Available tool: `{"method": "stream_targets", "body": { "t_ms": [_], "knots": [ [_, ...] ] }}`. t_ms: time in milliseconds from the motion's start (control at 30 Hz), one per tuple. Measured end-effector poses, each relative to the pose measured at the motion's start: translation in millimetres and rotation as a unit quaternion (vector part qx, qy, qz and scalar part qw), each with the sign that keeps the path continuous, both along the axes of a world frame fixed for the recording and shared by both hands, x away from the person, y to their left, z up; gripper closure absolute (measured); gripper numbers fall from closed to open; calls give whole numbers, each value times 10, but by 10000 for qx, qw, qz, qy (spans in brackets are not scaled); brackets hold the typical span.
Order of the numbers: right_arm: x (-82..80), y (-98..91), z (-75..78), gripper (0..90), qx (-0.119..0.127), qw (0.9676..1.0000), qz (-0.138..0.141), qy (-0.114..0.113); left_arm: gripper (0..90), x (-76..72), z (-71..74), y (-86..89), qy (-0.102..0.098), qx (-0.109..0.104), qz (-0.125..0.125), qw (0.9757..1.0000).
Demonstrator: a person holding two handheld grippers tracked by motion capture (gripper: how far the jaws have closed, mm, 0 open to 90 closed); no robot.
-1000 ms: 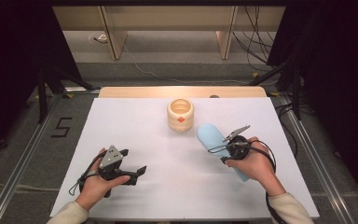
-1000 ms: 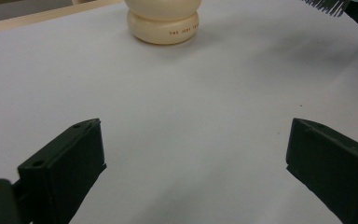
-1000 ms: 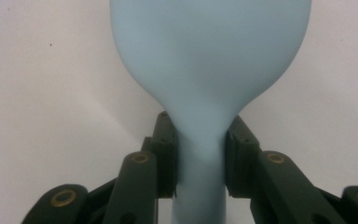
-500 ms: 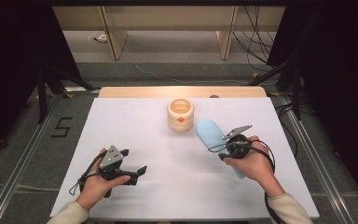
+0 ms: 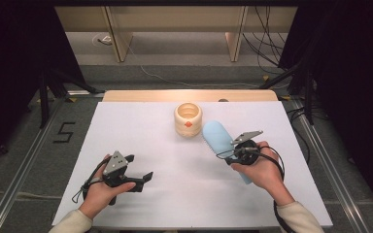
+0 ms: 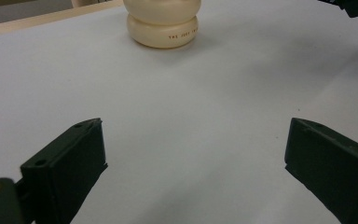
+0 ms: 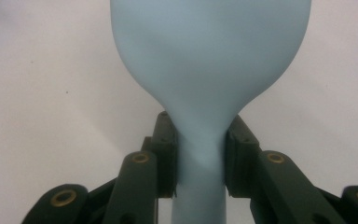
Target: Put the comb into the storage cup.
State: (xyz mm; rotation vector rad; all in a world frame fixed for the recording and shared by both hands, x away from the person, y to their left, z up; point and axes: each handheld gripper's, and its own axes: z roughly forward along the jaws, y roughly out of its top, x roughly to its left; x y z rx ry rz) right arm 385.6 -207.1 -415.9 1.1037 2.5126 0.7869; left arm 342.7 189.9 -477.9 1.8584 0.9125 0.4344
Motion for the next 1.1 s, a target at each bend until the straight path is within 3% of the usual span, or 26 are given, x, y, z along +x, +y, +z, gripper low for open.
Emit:
{"method": "stream_targets", "body": {
  "t_ms": [133,267,500,733,1100],
  "knots": [
    [-14,13,-3,705,176,9998,-30,-118,42,22,28,7,-16,-43,112,9999],
    [-41,38,-24,705,291,9993,-24,-220,37,81,114,19,-40,-232,258,9994],
    [-71,102,-56,705,455,9983,29,-358,0,188,259,-126,34,-363,89,9993],
    [-79,148,-100,705,537,9977,78,-401,0,309,427,-439,-4,-508,-144,9986],
    [-85,191,-120,705,738,9957,141,-539,0,359,512,-722,-46,-604,-344,9976]
  ]
}}
